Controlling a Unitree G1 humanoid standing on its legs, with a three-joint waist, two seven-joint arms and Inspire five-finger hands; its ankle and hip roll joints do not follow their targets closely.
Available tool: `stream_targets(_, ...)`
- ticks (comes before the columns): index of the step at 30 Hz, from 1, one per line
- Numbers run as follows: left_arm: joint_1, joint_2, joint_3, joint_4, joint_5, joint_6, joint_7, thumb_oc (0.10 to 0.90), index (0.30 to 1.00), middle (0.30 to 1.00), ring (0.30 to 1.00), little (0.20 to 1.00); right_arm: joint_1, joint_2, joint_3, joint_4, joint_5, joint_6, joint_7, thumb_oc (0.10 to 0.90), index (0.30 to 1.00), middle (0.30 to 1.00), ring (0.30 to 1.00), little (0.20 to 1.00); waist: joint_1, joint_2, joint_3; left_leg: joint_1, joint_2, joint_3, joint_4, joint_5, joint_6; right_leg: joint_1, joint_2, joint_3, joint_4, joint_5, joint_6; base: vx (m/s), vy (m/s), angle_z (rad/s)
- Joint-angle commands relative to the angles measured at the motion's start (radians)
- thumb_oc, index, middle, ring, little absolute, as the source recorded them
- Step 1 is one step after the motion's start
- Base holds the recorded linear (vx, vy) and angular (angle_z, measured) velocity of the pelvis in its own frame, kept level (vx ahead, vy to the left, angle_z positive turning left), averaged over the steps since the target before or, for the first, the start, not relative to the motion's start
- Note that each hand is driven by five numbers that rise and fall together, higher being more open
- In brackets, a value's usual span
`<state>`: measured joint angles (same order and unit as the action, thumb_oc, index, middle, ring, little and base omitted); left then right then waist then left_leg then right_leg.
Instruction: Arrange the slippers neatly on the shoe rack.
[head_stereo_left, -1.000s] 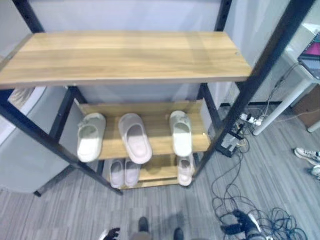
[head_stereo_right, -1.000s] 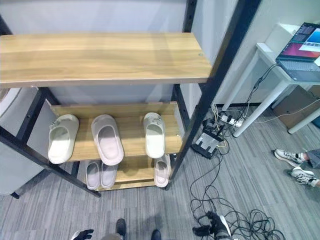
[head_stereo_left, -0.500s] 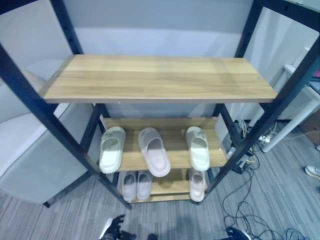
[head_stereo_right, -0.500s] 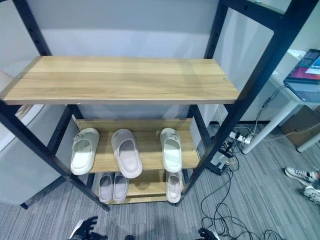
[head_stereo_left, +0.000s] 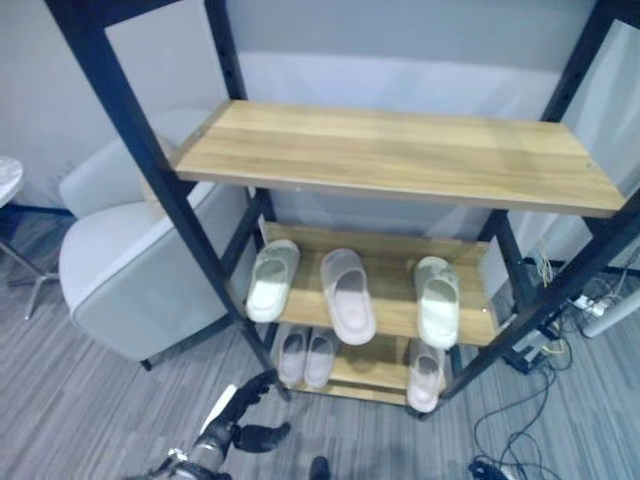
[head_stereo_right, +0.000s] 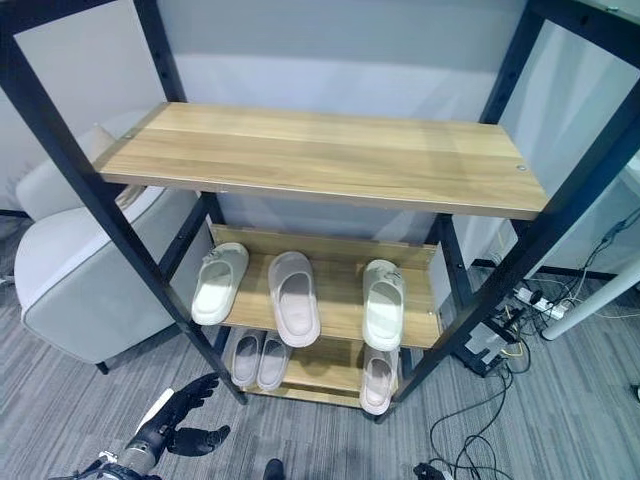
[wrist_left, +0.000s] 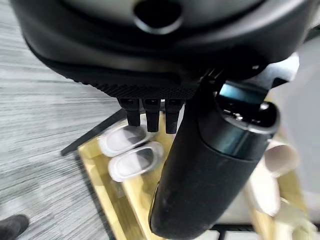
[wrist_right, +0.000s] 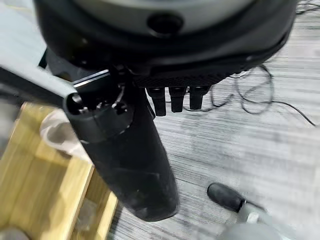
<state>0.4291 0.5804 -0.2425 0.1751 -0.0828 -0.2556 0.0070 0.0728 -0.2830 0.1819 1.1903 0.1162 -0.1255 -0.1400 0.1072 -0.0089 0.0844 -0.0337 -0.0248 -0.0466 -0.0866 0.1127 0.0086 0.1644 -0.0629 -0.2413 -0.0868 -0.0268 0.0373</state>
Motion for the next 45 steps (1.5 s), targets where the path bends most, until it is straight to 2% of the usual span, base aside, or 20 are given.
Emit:
stream_targets(1, -0.06, -0.014, 0.086, -0.133, -0.158, -0.083, -0.016, 0.8, 0.9, 0.9, 0.9, 0.9, -0.064, -0.065, 0.011, 0.029, -0.062, -0.014, -0.048, 0.8, 0.9, 0.9, 0.9, 0.9, 0.026, 0.025, 0.027, 0.047, 0.055, -0.003, -0.001, -0.084, -0.043, -0.029, -0.057, -0.018, 0.026, -0.033, 0.091, -0.01, -0.009, 0.12)
stream_targets(7, -0.053, 0.01, 0.115, -0.275, -0.214, -0.093, -0.046, 0.8, 0.9, 0.9, 0.9, 0.9, -0.062, -0.064, 0.008, 0.046, -0.064, -0.007, -0.046, 0.8, 0.9, 0.9, 0.9, 0.9, 0.035, 0.027, 0.029, 0.039, 0.056, -0.02, -0.001, -0.078, -0.047, -0.023, -0.051, -0.035, 0.018, -0.035, 0.087, -0.01, -0.02, 0.14)
stream_targets(13, -0.107, -0.017, 0.091, -0.406, -0.357, -0.06, -0.092, 0.8, 0.9, 0.9, 0.9, 0.9, -0.054, -0.057, 0.03, 0.063, -0.102, 0.011, -0.044, 0.8, 0.9, 0.9, 0.9, 0.9, 0.028, 0.031, 0.029, 0.038, 0.06, -0.025, -0.001, -0.077, -0.051, -0.019, -0.046, -0.038, 0.012, -0.036, 0.084, -0.01, -0.01, 0.09)
stream_targets(16, -0.141, -0.023, 0.046, -0.452, -0.414, -0.031, -0.131, 0.8, 0.9, 0.9, 0.9, 0.9, -0.043, -0.052, 0.04, 0.079, -0.122, 0.022, -0.036, 0.8, 0.9, 0.9, 0.9, 0.9, 0.02, 0.034, 0.03, 0.045, 0.063, -0.019, -0.001, -0.081, -0.05, -0.014, -0.044, -0.031, 0.012, -0.038, 0.083, 0.0, 0.0, 0.0)
stream_targets(18, -0.213, -0.053, -0.027, -0.472, -0.489, 0.017, -0.161, 0.8, 0.9, 0.9, 0.9, 0.9, -0.033, -0.043, 0.046, 0.104, -0.124, 0.038, -0.019, 0.8, 0.9, 0.9, 0.9, 0.9, -0.001, 0.037, 0.029, 0.054, 0.066, -0.011, -0.001, -0.085, -0.051, -0.01, -0.041, -0.022, 0.011, -0.04, 0.082, 0.02, -0.009, -0.01)
stream_targets(21, -0.27, -0.068, -0.081, -0.484, -0.499, 0.029, -0.18, 0.8, 0.9, 0.9, 0.9, 0.9, -0.028, -0.037, 0.051, 0.12, -0.131, 0.047, -0.009, 0.8, 0.9, 0.9, 0.9, 0.9, -0.012, 0.038, 0.028, 0.06, 0.069, -0.007, -0.001, -0.088, -0.051, -0.006, -0.039, -0.019, 0.01, -0.042, 0.081, 0.0, -0.003, -0.01)
stream_targets(23, -0.364, -0.092, -0.174, -0.485, -0.542, 0.056, -0.201, 0.8, 0.9, 0.9, 0.9, 0.9, -0.021, -0.025, 0.066, 0.118, -0.127, 0.051, -0.002, 0.8, 0.9, 0.9, 0.9, 0.9, -0.042, 0.039, 0.025, 0.07, 0.074, 0.006, -0.001, -0.094, -0.053, -0.002, -0.037, -0.006, 0.006, -0.042, 0.079, 0.04, -0.014, -0.11)
stream_targets(28, -0.433, -0.119, -0.229, -0.461, -0.527, 0.056, -0.182, 0.8, 0.9, 0.9, 0.9, 0.9, -0.022, -0.016, 0.081, 0.104, -0.121, 0.05, 0.002, 0.8, 0.9, 0.9, 0.9, 0.9, -0.064, 0.037, 0.025, 0.08, 0.078, 0.024, -0.001, -0.101, -0.053, -0.002, -0.035, 0.012, 0.003, -0.04, 0.077, 0.02, -0.016, -0.17)
stream_targets(30, -0.479, -0.114, -0.213, -0.425, -0.384, 0.024, -0.116, 0.8, 0.9, 0.9, 0.9, 0.9, -0.021, -0.01, 0.079, 0.093, -0.102, 0.047, -0.001, 0.8, 0.9, 0.9, 0.9, 0.9, -0.074, 0.035, 0.022, 0.083, 0.081, 0.035, -0.001, -0.107, -0.054, -0.004, -0.033, 0.022, 0.0, -0.04, 0.078, 0.03, -0.007, -0.18)
stream_targets(32, -0.488, -0.124, -0.189, -0.391, -0.345, 0.025, -0.075, 0.8, 0.9, 0.9, 0.9, 0.9, -0.014, -0.005, 0.076, 0.089, -0.094, 0.047, -0.007, 0.8, 0.9, 0.9, 0.9, 0.9, -0.078, 0.035, 0.02, 0.087, 0.083, 0.044, -0.001, -0.108, -0.054, -0.005, -0.033, 0.028, 0.0, -0.039, 0.079, 0.03, 0.012, -0.19)
stream_targets(35, -0.532, -0.095, -0.14, -0.361, -0.15, -0.002, -0.003, 0.8, 0.9, 0.9, 0.9, 0.9, -0.002, 0.002, 0.074, 0.067, -0.078, 0.042, -0.01, 0.8, 0.9, 0.9, 0.9, 0.9, -0.086, 0.03, 0.015, 0.091, 0.086, 0.057, -0.001, -0.112, -0.055, -0.009, -0.033, 0.033, 0.0, -0.035, 0.081, 0.02, 0.005, -0.02)
stream_targets(36, -0.533, -0.095, -0.141, -0.36, -0.147, -0.002, -0.001, 0.8, 0.9, 0.9, 0.9, 0.9, -0.002, 0.003, 0.074, 0.067, -0.078, 0.042, -0.01, 0.8, 0.9, 0.9, 0.9, 0.9, -0.086, 0.03, 0.015, 0.092, 0.086, 0.058, -0.001, -0.112, -0.055, -0.009, -0.033, 0.034, 0.0, -0.035, 0.081, 0.04, 0.003, -0.09)
stream_targets(38, -0.563, -0.075, -0.118, -0.344, -0.041, -0.013, 0.039, 0.8, 0.9, 0.9, 0.9, 0.9, 0.005, 0.006, 0.073, 0.062, -0.075, 0.041, -0.013, 0.8, 0.9, 0.9, 0.9, 0.9, -0.094, 0.027, 0.012, 0.093, 0.087, 0.065, -0.001, -0.114, -0.056, -0.011, -0.033, 0.041, 0.0, -0.033, 0.083, 0.04, 0.011, -0.17)
stream_targets(42, -0.697, -0.019, -0.095, -0.26, 0.273, -0.008, 0.155, 0.8, 0.9, 0.9, 0.9, 0.9, 0.027, 0.004, 0.069, 0.048, -0.075, 0.043, -0.004, 0.8, 0.9, 0.9, 0.9, 0.9, -0.118, 0.02, 0.002, 0.095, 0.087, 0.085, -0.001, -0.122, -0.058, -0.025, -0.035, 0.058, 0.0, -0.022, 0.092, 0.06, 0.038, -0.1)
stream_targets(45, -0.724, -0.002, -0.091, -0.232, 0.356, -0.005, 0.19, 0.8, 0.9, 0.9, 0.9, 0.9, 0.035, 0.004, 0.066, 0.041, -0.077, 0.041, -0.003, 0.8, 0.9, 0.9, 0.9, 0.9, -0.124, 0.018, -0.003, 0.096, 0.086, 0.092, -0.001, -0.13, -0.058, -0.028, -0.035, 0.064, 0.0, -0.021, 0.095, 0.04, 0.023, -0.18)
